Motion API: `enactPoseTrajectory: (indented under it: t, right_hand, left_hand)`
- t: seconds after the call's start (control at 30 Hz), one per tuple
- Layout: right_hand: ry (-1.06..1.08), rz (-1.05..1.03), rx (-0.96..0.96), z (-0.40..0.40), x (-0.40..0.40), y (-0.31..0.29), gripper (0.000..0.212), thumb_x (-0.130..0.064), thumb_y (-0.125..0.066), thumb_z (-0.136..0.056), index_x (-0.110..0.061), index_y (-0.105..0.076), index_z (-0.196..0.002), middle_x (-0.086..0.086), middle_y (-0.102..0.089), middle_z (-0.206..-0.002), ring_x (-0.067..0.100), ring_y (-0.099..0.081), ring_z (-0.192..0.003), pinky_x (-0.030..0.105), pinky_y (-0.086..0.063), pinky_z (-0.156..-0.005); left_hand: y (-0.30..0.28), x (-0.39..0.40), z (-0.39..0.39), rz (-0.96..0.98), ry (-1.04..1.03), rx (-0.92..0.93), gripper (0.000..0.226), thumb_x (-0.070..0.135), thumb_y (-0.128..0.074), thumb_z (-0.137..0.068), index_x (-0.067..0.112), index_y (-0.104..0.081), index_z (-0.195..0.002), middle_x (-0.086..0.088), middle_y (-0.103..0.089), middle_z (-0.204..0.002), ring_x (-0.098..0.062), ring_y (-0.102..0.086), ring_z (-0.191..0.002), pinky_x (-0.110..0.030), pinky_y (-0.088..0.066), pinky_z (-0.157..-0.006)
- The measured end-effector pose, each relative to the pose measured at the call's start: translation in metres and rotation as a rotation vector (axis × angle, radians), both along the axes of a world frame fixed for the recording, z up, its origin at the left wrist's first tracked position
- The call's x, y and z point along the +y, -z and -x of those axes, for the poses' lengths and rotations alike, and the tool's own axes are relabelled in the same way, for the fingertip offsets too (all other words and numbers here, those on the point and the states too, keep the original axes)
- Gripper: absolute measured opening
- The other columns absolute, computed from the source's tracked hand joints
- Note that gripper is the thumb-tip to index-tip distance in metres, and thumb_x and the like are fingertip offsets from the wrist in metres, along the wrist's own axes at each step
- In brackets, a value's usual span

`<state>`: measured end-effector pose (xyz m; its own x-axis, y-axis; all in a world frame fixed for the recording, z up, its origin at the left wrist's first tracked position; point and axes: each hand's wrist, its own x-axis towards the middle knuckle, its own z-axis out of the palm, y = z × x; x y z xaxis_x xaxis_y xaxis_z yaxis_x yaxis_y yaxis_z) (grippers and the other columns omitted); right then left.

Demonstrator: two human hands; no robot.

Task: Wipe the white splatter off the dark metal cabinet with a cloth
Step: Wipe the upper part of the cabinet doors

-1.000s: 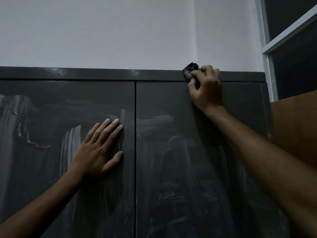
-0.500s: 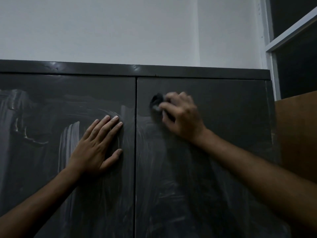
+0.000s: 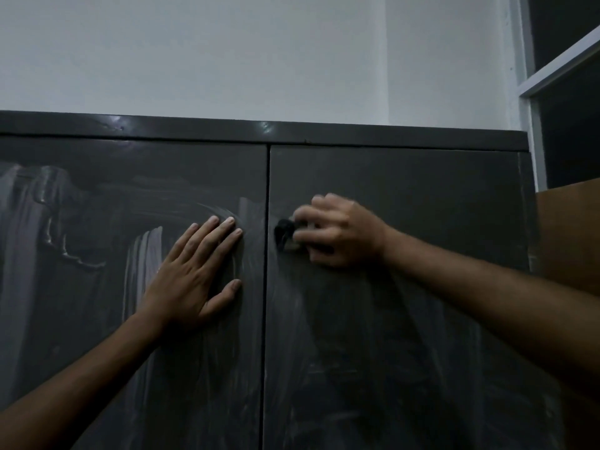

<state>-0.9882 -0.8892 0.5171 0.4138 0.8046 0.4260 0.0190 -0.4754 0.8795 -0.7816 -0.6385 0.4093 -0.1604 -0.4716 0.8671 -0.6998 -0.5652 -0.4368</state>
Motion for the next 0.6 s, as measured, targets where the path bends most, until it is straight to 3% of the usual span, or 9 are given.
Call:
enactPoseTrajectory:
  t: [0.1, 0.17, 0.2, 0.27, 0.33, 0.4, 0.5, 0.53, 0.6]
  right_hand:
    - [-0.103, -0.552, -0.397, 0.001, 0.002, -0.04, 0.018, -0.026, -0.063, -0.086, -0.016, -0.073, -0.097, 0.011, -0.063, -0.106, 0.033, -0.056, -0.089, 0.046, -0.05, -0.075]
    - [-0.12, -0.729, -0.505, -0.011, 0.012, -0.026, 0.02, -0.028, -0.061, -0.085, -0.017, -0.071, -0.098, 0.011, -0.06, -0.107, 0.034, -0.054, -0.092, 0.047, -0.048, -0.076]
    - [-0.117, -0.664, -0.45, -0.018, 0.019, -0.008, 0.02, -0.029, -0.061, -0.086, -0.018, -0.071, -0.099, 0.011, -0.061, -0.109, 0.033, -0.054, -0.092, 0.047, -0.047, -0.076]
    - [-0.088, -0.282, -0.186, -0.025, 0.024, 0.03, 0.021, -0.03, -0.061, -0.089, -0.018, -0.071, -0.102, 0.011, -0.062, -0.114, 0.03, -0.053, -0.093, 0.043, -0.045, -0.075]
    - [-0.01, 0.001, -0.003, -0.017, 0.02, 0.031, 0.023, -0.033, -0.061, -0.09, -0.018, -0.071, -0.104, 0.012, -0.064, -0.117, 0.028, -0.054, -0.093, 0.04, -0.043, -0.074]
    - [-0.023, -0.092, -0.092, -0.016, 0.016, 0.009, 0.02, -0.03, -0.062, -0.09, -0.017, -0.072, -0.101, 0.012, -0.065, -0.112, 0.03, -0.055, -0.089, 0.041, -0.045, -0.072]
    - [-0.1, -0.666, -0.44, -0.026, 0.031, 0.0, 0.02, -0.027, -0.064, -0.084, -0.017, -0.071, -0.098, 0.011, -0.061, -0.106, 0.033, -0.055, -0.089, 0.045, -0.048, -0.072]
    - [-0.104, -0.745, -0.474, -0.033, 0.039, 0.011, 0.02, -0.028, -0.063, -0.083, -0.017, -0.07, -0.099, 0.011, -0.06, -0.107, 0.034, -0.054, -0.091, 0.045, -0.047, -0.074]
    - [-0.09, -0.551, -0.348, -0.042, 0.049, 0.039, 0.021, -0.029, -0.062, -0.085, -0.016, -0.069, -0.1, 0.012, -0.06, -0.112, 0.033, -0.054, -0.093, 0.045, -0.046, -0.074]
  left_hand:
    - [0.0, 0.0, 0.001, -0.004, 0.004, 0.006, 0.083, 0.063, -0.034, -0.101, 0.014, -0.021, -0.166, -0.01, -0.015, -0.174, -0.024, -0.007, -0.162, -0.045, -0.007, -0.131]
    - [0.0, 0.001, 0.001, 0.002, 0.007, 0.007, 0.083, 0.063, -0.034, -0.101, 0.014, -0.021, -0.166, -0.01, -0.016, -0.174, -0.024, -0.007, -0.162, -0.044, -0.007, -0.132]
    - [0.0, 0.001, 0.001, 0.001, 0.009, 0.005, 0.083, 0.063, -0.034, -0.101, 0.014, -0.021, -0.166, -0.01, -0.016, -0.174, -0.024, -0.007, -0.162, -0.044, -0.007, -0.132]
    - [0.0, 0.0, 0.002, 0.005, 0.021, 0.003, 0.082, 0.061, -0.036, -0.101, 0.014, -0.023, -0.166, -0.01, -0.017, -0.174, -0.024, -0.008, -0.162, -0.045, -0.009, -0.131]
    - [0.0, 0.0, 0.002, 0.007, 0.028, 0.002, 0.081, 0.061, -0.037, -0.101, 0.013, -0.024, -0.165, -0.011, -0.018, -0.173, -0.025, -0.009, -0.162, -0.047, -0.011, -0.131]
    - [0.001, 0.0, 0.002, 0.0, 0.022, 0.003, 0.081, 0.062, -0.036, -0.101, 0.013, -0.023, -0.165, -0.011, -0.018, -0.173, -0.024, -0.009, -0.162, -0.047, -0.011, -0.131]
    - [-0.002, 0.001, 0.003, -0.018, 0.026, 0.016, 0.082, 0.062, -0.035, -0.101, 0.013, -0.023, -0.165, -0.01, -0.017, -0.174, -0.023, -0.007, -0.162, -0.044, -0.007, -0.132]
    - [-0.002, 0.002, 0.004, -0.027, 0.043, 0.025, 0.082, 0.062, -0.036, -0.101, 0.013, -0.023, -0.165, -0.01, -0.017, -0.174, -0.023, -0.007, -0.162, -0.045, -0.007, -0.132]
    - [-0.003, 0.007, 0.005, -0.053, 0.096, 0.039, 0.081, 0.061, -0.038, -0.101, 0.013, -0.025, -0.165, -0.01, -0.018, -0.173, -0.024, -0.008, -0.162, -0.047, -0.01, -0.131]
